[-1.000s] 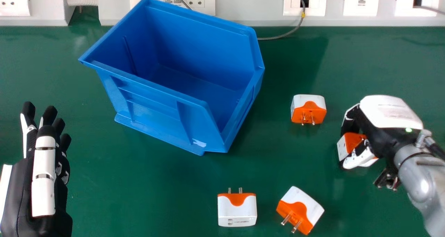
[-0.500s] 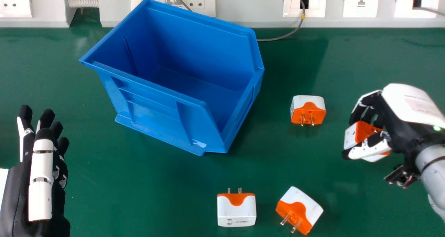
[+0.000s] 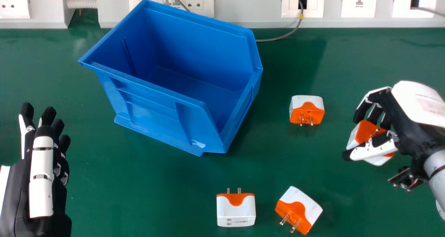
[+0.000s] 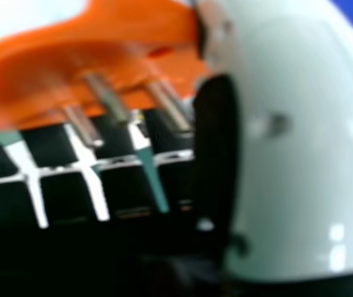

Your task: Pick all objects and put in blue box

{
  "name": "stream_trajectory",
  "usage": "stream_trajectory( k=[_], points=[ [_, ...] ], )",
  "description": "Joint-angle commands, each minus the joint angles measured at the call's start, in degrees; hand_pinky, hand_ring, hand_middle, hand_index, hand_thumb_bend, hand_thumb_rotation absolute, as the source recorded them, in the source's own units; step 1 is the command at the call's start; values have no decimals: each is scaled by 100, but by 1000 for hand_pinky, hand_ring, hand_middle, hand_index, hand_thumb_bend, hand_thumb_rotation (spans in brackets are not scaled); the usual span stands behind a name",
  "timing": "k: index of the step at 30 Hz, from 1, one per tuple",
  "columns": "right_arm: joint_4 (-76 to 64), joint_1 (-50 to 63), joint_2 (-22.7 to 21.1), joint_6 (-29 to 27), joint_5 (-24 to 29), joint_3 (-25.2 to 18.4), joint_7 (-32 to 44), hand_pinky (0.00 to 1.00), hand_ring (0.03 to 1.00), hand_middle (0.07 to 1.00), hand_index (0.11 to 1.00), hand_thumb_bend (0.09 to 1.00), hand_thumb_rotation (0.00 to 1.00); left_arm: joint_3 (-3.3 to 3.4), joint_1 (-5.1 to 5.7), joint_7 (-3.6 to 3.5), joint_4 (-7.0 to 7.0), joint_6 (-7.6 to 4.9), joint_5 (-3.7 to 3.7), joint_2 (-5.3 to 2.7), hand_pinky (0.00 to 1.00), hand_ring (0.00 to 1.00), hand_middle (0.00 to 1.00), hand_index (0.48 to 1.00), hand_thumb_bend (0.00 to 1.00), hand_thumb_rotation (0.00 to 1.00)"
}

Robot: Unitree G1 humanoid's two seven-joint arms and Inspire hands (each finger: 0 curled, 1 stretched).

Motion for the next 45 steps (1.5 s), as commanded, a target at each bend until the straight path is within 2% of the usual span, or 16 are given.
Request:
stream_trajectory(
  k=[1, 6, 8, 12, 18, 20, 24, 27, 30, 33, 36, 40, 45],
  points=[
    [-169, -81, -1, 19, 2, -153, -74, 158, 214, 284, 474, 485, 128, -7, -3, 4, -155, -4, 37, 28, 1000, 1000, 1000, 985, 210, 933],
    [-306, -116, -1, 83, 16, -161, 16, 158, 212, 281, 474, 485, 127, -28, -20, 53, -160, 14, 105, 19, 1000, 1000, 1000, 986, 212, 934],
    [-410, -128, 6, 182, -41, -142, 48, 156, 208, 278, 473, 484, 127, -39, -30, 65, -163, 36, 82, 16, 1000, 1000, 1000, 985, 212, 934],
    [-552, -130, 20, 111, -34, -143, -22, 155, 207, 276, 473, 484, 128, -56, -50, 88, -146, 34, 112, 13, 1000, 1000, 1000, 983, 204, 947],
    [-692, -136, 7, -23, -7, -185, -41, 142, 188, 251, 471, 485, 128, -64, -64, 59, -117, 2, 109, 23, 1000, 1000, 1000, 981, 204, 952],
    [-707, -150, 31, -55, 9, -201, -66, 137, 183, 246, 471, 485, 127, -61, -61, 50, -118, 12, 72, 11, 1000, 1000, 1000, 981, 204, 954],
    [-793, -220, 93, -65, 8, -198, -54, 132, 177, 239, 471, 485, 127, -62, -67, 57, -91, -17, 109, 5, 1000, 1000, 1000, 983, 203, 955],
    [-818, -313, 112, -181, -66, -140, -108, 132, 178, 240, 471, 485, 127, -70, -77, 66, -67, -42, 173, 10, 1000, 1000, 1000, 983, 194, 966],
    [-931, -484, 151, -188, -65, -78, 42, 137, 185, 248, 471, 485, 128, -80, -94, 71, -57, -36, 162, -12, 1000, 1000, 1000, 983, 195, 970],
    [-1016, -771, 265, -100, -103, 37, 220, 117, 161, 221, 470, 484, 129, -85, -109, 65, -28, -61, 200, -9, 1000, 1000, 1000, 983, 199, 962],
    [-824, -1205, 417, -318, -193, 242, 126, 118, 165, 222, 470, 484, 130, -88, -116, 73, -22, -61, 231, -18, 1000, 1000, 1000, 981, 200, 958],
    [-537, -1980, 800, -82, -352, 622, 275, 118, 166, 222, 470, 484, 131, -86, -133, 30, 7, -79, 181, -20, 1000, 1000, 1000, 980, 201, 955],
    [335, -3075, 1479, -22, -410, 1048, 248, 200, 267, 327, 476, 482, 132, -99, -111, 49, -11, -92, 211, -43, 1000, 1000, 1000, 981, 205, 951]
  ],
)
